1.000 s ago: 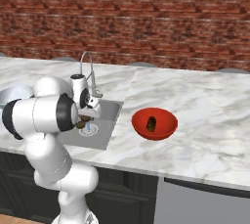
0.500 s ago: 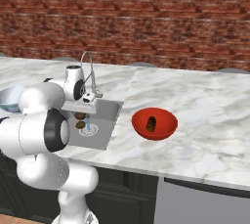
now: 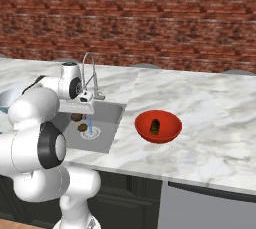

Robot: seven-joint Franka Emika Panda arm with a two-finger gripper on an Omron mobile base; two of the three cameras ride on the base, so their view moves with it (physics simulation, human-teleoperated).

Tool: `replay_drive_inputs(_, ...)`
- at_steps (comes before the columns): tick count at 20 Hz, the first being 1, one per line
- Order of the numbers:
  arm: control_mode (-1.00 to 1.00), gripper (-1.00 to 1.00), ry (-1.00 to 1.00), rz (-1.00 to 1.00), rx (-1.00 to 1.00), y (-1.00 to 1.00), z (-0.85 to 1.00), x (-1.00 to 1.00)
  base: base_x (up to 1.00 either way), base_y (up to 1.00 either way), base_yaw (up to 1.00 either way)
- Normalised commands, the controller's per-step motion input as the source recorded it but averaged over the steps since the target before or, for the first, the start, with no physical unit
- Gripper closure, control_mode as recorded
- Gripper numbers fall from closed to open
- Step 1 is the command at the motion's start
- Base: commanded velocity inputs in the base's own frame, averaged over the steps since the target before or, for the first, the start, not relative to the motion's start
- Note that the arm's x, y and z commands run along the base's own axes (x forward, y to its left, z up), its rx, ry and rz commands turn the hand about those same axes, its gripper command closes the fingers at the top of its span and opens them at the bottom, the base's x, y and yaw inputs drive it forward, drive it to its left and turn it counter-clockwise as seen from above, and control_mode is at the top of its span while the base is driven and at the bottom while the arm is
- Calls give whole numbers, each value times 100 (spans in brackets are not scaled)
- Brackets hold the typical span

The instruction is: Pick the kiwis from the sink and place them in one bowl. Place the sweet potato in the other bowl. Then turn off the sink faucet.

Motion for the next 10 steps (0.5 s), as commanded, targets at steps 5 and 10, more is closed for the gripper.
replay_drive_inputs(5,-100,100,13,9,0,30,21,-5,0,0,0)
replay_drive_inputs(10,-100,100,11,7,0,40,12,0,0,0,0)
